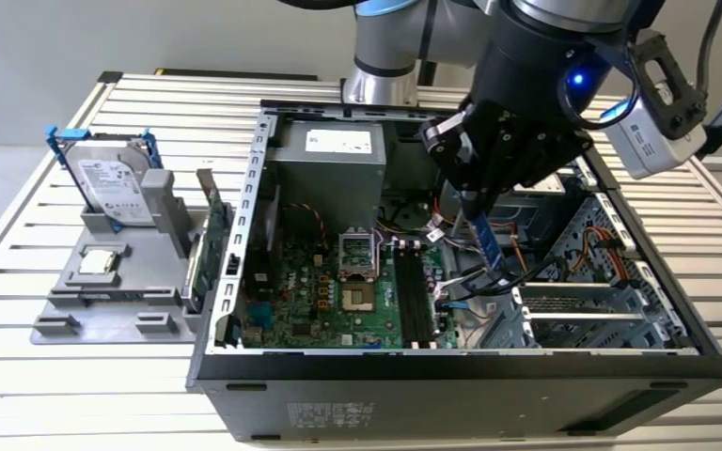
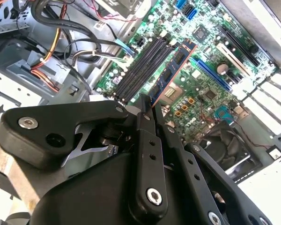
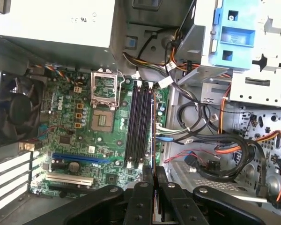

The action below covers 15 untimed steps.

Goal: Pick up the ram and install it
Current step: 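Insert the ram into the slot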

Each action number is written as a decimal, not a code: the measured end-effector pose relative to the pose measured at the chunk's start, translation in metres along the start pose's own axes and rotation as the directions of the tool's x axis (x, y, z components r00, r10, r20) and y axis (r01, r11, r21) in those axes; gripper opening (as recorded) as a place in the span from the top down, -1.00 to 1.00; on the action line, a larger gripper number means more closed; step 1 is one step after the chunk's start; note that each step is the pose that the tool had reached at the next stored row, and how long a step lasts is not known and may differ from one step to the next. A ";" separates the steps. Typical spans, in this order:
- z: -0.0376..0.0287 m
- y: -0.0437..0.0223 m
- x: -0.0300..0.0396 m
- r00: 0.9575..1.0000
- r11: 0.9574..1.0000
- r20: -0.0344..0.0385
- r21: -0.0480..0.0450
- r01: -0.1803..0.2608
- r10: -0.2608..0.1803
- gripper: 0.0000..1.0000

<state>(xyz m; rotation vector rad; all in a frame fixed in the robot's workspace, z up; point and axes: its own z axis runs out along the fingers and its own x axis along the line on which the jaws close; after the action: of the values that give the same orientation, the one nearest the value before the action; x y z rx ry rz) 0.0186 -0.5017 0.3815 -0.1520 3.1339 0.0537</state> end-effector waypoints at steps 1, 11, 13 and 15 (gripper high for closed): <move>0.0005 0.0001 -0.0005 1.000 1.000 0.000 0.000 -0.001 0.001 1.00; 0.0068 -0.0002 -0.0038 1.000 1.000 0.000 0.000 -0.004 0.004 1.00; 0.0077 -0.0002 -0.0039 1.000 1.000 0.000 0.000 -0.004 0.004 1.00; 0.0078 -0.0002 -0.0039 1.000 1.000 0.000 0.000 -0.004 0.004 1.00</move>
<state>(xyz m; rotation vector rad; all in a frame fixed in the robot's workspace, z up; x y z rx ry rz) 0.0226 -0.5013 0.3737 -0.1463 3.1341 0.0533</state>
